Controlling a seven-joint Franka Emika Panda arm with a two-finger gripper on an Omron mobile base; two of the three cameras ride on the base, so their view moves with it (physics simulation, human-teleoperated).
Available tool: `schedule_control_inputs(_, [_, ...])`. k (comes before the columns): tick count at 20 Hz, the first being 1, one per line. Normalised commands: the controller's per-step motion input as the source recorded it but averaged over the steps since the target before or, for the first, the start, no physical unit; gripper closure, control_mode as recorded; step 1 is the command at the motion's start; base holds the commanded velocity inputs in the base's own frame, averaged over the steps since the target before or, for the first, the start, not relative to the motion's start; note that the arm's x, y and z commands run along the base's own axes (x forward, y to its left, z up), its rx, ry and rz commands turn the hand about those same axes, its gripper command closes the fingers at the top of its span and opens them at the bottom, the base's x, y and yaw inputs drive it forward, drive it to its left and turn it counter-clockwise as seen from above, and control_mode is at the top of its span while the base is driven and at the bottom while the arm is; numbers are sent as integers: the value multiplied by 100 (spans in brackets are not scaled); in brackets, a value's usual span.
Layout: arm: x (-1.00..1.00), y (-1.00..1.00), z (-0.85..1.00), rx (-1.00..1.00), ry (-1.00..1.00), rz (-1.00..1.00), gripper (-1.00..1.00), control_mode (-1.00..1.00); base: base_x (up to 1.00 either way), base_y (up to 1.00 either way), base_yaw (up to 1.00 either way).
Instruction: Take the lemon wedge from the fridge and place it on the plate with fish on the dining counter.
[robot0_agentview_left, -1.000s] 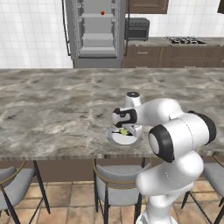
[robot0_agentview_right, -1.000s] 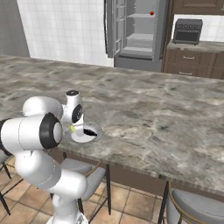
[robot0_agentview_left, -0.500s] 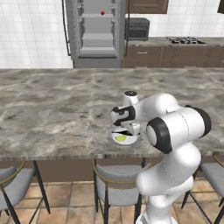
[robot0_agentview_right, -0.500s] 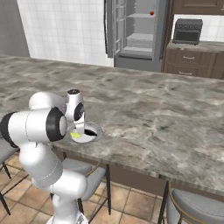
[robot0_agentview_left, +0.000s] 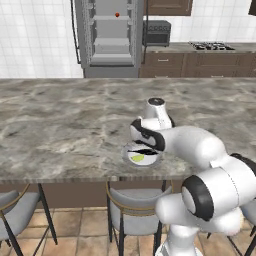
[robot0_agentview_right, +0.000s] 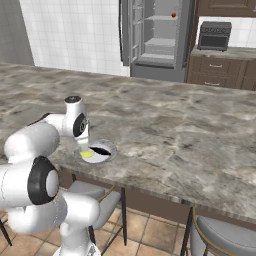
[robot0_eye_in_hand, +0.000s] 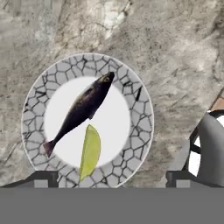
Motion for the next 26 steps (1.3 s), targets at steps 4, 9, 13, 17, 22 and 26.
schedule_control_inputs(4, [-99,14,66,-10,-62,10,-100,-100,0,0,0])
schedule_control_inputs(9, [-97,56,7,-17,-62,-1,-100,-100,0,0,0])
schedule_control_inputs(13, [-100,59,25,-28,-83,0,-100,-100,0,0,0])
schedule_control_inputs(17, [-100,33,20,-20,-98,-4,-100,-100,0,0,0])
schedule_control_inputs(22, [-100,8,2,-14,-100,-7,-100,-100,0,0,0])
schedule_control_inputs(26, [-100,0,-3,-4,-99,-3,-100,-100,0,0,0])
